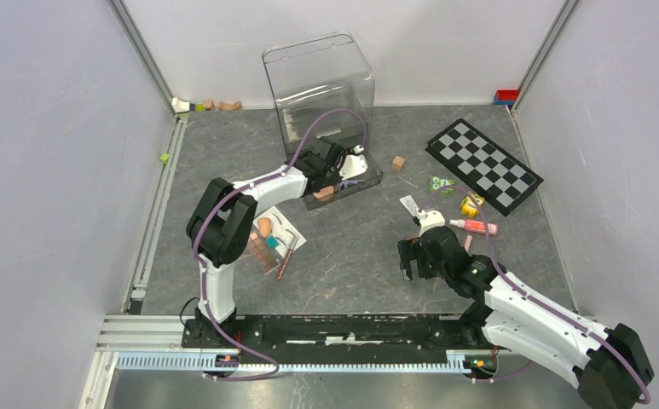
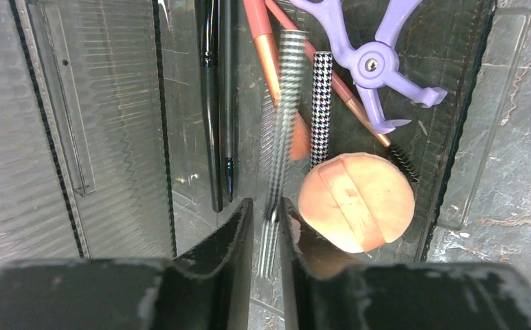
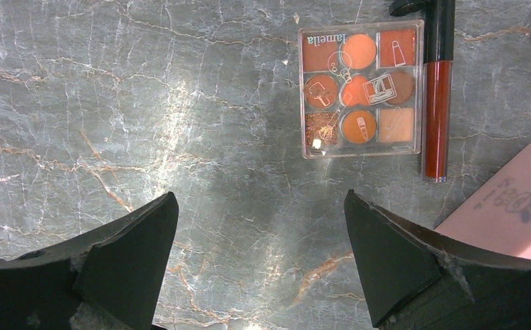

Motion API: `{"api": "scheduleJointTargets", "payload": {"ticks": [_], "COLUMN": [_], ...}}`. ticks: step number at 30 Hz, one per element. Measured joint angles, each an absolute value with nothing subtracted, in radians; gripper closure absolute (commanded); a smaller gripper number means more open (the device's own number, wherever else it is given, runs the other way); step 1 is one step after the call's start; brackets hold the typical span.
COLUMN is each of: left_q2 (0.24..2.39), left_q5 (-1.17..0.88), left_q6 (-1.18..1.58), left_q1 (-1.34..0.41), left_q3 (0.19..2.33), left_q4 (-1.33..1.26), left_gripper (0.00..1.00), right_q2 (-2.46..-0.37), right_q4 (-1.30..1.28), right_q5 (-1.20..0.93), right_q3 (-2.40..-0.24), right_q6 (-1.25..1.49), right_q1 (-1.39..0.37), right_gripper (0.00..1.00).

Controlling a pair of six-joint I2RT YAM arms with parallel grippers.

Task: Organize the makeup
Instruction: Place the makeup in the drawer.

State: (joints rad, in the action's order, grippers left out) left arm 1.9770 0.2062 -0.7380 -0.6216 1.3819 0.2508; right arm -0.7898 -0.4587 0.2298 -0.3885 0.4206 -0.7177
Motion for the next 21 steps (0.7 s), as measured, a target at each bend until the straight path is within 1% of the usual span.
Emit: {"api": "scheduleJointTargets", "payload": {"ticks": [4, 14, 17, 21], "left_q2": [1.980, 1.968, 1.914, 1.771], "left_q5": [0.204, 0.198, 0.183, 0.172], "left_q6": [-0.743, -0.735, -0.703, -0.620], "left_q1": [-0.618, -0.618, -0.620, -0.631], "left_q3": [1.383, 1.387, 1.387, 1.387], "left_q4": [0.251, 0.260, 0.276, 0.284], "left_gripper": [0.65, 0.65, 0.64, 0.59], "right_q2": [-0.791, -0.791, -0.791, -0.791], "right_q4": [-0.459, -0.466, -0.466, -0.466], "right_q5": [0.229, 0.229, 0.229, 0.229], "right_q3": [-0.389, -0.389, -0.389, -0.389], "right_q6": [0.421, 0.418, 0.418, 0.418], "right_q1": [-0.718, -0.718, -0.718, -0.718], "right_gripper": [0.02, 0.02, 0.02, 0.02]}}
